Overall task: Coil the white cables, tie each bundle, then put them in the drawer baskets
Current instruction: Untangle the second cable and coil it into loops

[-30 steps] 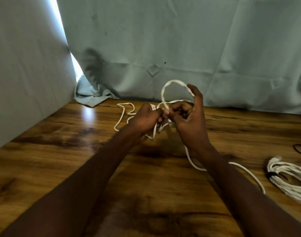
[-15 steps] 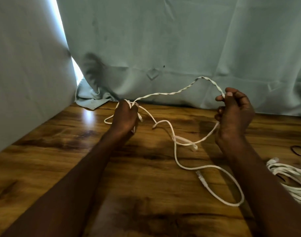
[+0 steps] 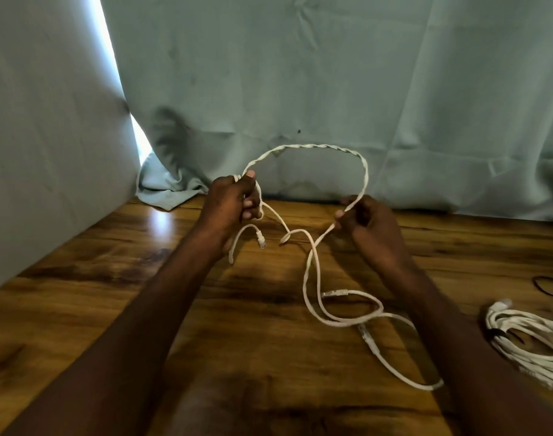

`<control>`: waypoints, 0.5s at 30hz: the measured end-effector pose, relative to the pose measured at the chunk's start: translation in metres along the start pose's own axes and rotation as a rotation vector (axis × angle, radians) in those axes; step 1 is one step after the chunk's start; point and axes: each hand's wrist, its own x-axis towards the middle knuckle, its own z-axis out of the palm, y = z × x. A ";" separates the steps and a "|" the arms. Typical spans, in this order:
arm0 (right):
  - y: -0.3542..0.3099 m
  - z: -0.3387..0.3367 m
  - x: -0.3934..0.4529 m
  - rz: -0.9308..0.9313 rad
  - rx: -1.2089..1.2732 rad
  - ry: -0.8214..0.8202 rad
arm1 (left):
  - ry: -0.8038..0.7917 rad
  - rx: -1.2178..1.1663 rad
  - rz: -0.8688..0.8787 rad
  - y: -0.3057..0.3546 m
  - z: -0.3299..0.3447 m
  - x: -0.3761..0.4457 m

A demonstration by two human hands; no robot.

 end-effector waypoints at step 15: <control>0.001 0.012 -0.004 0.454 0.583 0.063 | -0.199 1.044 0.340 -0.044 0.030 -0.023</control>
